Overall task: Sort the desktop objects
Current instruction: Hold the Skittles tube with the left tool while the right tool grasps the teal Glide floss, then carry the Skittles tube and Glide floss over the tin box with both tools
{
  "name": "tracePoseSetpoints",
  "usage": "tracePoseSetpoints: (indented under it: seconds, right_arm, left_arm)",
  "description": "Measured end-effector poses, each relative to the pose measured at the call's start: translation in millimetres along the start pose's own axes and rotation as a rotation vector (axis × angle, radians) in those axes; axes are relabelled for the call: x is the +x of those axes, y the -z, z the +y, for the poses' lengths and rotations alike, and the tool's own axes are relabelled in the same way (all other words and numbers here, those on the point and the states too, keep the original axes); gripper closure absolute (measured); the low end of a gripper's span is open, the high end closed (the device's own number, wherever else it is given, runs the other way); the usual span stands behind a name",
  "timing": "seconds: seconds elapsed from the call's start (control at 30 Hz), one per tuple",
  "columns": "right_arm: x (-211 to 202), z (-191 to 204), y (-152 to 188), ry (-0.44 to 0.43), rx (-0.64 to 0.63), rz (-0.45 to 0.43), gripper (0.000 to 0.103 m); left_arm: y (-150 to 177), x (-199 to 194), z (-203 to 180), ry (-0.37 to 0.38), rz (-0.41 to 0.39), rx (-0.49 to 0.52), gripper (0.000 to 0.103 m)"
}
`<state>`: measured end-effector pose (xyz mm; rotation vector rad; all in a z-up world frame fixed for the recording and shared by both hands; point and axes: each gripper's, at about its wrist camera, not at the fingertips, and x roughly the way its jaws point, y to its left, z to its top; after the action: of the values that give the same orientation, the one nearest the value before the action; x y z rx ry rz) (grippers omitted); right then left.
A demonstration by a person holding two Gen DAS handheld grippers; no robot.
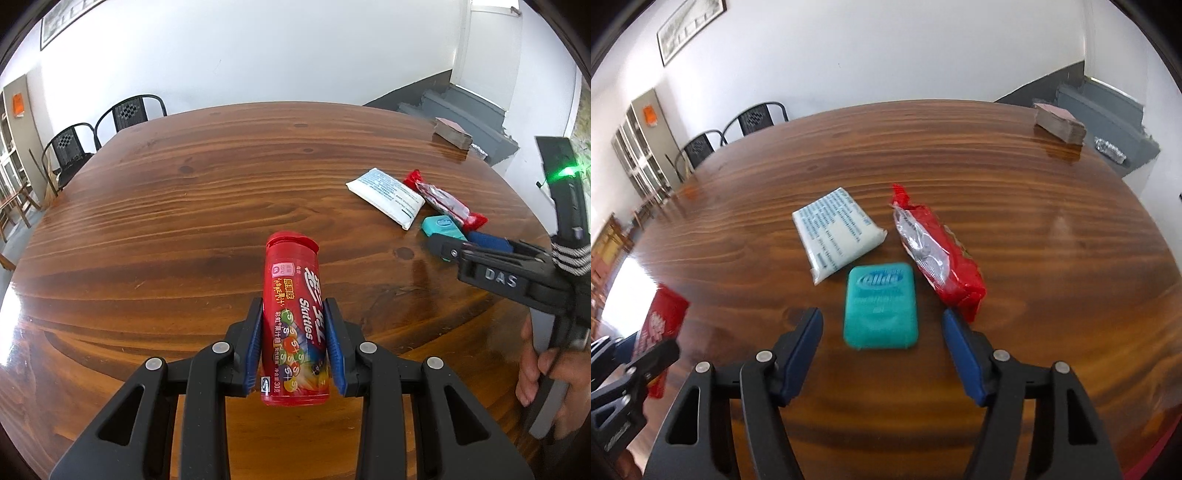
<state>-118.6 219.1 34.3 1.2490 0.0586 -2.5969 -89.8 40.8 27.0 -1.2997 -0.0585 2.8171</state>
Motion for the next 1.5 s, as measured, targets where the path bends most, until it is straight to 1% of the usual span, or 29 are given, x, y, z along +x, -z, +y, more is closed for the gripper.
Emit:
tracePoseSetpoints:
  seconds: [0.1, 0.17, 0.23, 0.43, 0.57, 0.73, 0.83, 0.97, 1.07, 1.2, 1.37, 1.5]
  right_arm:
    - [2, 3, 0, 0.038, -0.032, 0.009, 0.035]
    - [1, 5, 2, 0.07, -0.059, 0.012, 0.051]
    - [-1, 5, 4, 0.061, -0.07, 0.007, 0.06]
    - [-13, 3, 18, 0.028, -0.049, 0.005, 0.06]
    - [-37, 4, 30, -0.003, -0.023, -0.026, 0.06]
    - [-89, 7, 49, -0.027, 0.011, -0.13, 0.06]
    - [-114, 6, 66, -0.045, 0.058, -0.187, 0.06]
    - [-140, 1, 92, -0.025, 0.116, -0.241, 0.06]
    - [-156, -2, 112, 0.013, 0.151, -0.274, 0.06]
    - [-176, -14, 129, 0.029, 0.192, -0.307, 0.06]
    - [-201, -30, 153, 0.064, 0.246, -0.342, 0.06]
    - [-233, -50, 179, 0.117, 0.308, -0.401, 0.06]
  left_arm:
    - [1, 0, -1, 0.0, -0.001, 0.003, 0.069]
    - [1, -1, -4, 0.003, -0.001, 0.009, 0.069]
    - [3, -2, -9, 0.006, -0.002, 0.02, 0.069]
    - [3, -14, -19, 0.027, -0.028, 0.042, 0.069]
    - [2, -27, -28, 0.033, -0.061, 0.065, 0.069]
    - [6, -47, -43, 0.057, -0.109, 0.104, 0.069]
    - [10, -61, -57, 0.066, -0.143, 0.137, 0.069]
    - [16, -74, -73, 0.095, -0.168, 0.176, 0.069]
    - [21, -83, -85, 0.114, -0.181, 0.203, 0.069]
    - [28, -93, -101, 0.146, -0.192, 0.239, 0.069]
    - [39, -106, -120, 0.192, -0.195, 0.279, 0.069]
    - [47, -111, -140, 0.239, -0.176, 0.309, 0.069]
